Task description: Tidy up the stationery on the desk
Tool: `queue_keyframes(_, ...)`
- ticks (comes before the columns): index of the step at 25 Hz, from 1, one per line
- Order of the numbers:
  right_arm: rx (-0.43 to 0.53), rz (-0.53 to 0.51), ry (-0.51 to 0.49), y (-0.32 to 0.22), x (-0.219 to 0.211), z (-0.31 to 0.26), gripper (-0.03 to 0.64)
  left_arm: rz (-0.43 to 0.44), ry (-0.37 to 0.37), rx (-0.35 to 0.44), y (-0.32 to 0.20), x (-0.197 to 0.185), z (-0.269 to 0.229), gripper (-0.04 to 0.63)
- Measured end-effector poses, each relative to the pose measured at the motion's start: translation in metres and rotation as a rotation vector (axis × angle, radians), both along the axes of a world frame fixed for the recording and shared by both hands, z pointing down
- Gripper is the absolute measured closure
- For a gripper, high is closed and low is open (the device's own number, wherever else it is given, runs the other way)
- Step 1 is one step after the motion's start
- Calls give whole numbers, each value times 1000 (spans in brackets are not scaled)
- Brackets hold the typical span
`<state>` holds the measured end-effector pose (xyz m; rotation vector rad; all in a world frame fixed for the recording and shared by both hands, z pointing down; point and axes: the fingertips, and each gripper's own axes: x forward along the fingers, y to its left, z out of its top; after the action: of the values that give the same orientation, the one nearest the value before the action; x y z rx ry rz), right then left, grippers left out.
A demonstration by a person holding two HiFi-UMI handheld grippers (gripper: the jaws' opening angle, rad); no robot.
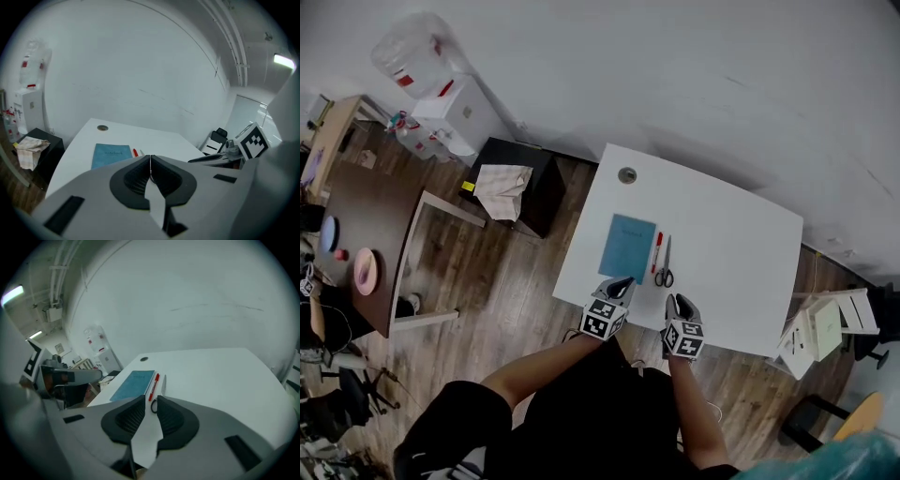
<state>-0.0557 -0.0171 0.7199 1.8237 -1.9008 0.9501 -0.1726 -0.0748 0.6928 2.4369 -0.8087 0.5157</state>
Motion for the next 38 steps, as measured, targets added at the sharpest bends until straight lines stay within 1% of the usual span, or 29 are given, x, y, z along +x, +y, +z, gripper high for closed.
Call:
queue_keyframes(2, 51, -70, 8, 25, -3, -19, 526, 5, -4, 24, 32, 8, -10, 578)
queue_keyframes(4, 96, -107, 0, 56, -3, -34, 528, 13, -6, 58, 68, 20, -21, 578)
queue_keyframes(6, 141, -123, -17, 86, 0, -50, 549, -18, 7, 82, 99, 29, -31, 578)
queue_keyframes(9, 191, -174, -41, 143, -1, -76, 575, -85, 38, 75, 152, 37, -42, 578)
queue_keyframes(10, 205, -198, -49, 162, -4, -86, 578, -96, 43, 80, 170, 39, -48, 578)
queue_keyframes(12, 253, -232, -64, 190, -11, -111, 580, -93, 61, 116, 199, 45, -70, 578)
queue_keyframes(14, 336, -239, -63, 210, -17, -141, 580, -62, 79, 179, 226, 55, -99, 578)
queue_keyframes(16, 412, -218, -60, 228, -22, -168, 580, -28, 80, 243, 252, 63, -124, 578)
queue_keyframes(18, 452, -187, -54, 245, -26, -187, 580, -5, 75, 293, 277, 66, -143, 578)
queue_keyframes(20, 470, -163, -25, 261, -31, -199, 580, -6, 72, 330, 297, 63, -156, 578)
queue_keyframes(23, 479, -141, 56, 280, -42, -210, 580, -62, 73, 358, 316, 44, -166, 578)
queue_keyframes(25, 481, -133, 96, 288, -54, -216, 580, -88, 96, 380, 326, 26, -175, 578)
queue_keyframes(29, 490, -124, 139, 306, -96, -221, 580, -73, 132, 414, 352, -15, -187, 578)
queue_keyframes(32, 489, -115, 165, 325, -140, -220, 580, -67, 128, 446, 369, -55, -196, 578)
queue_keyframes(35, 490, -127, 172, 346, -187, -222, 581, -80, 129, 456, 386, -96, -202, 578)
queue_keyframes(38, 509, -134, 182, 353, -214, -229, 581, -90, 140, 462, 392, -125, -208, 578)
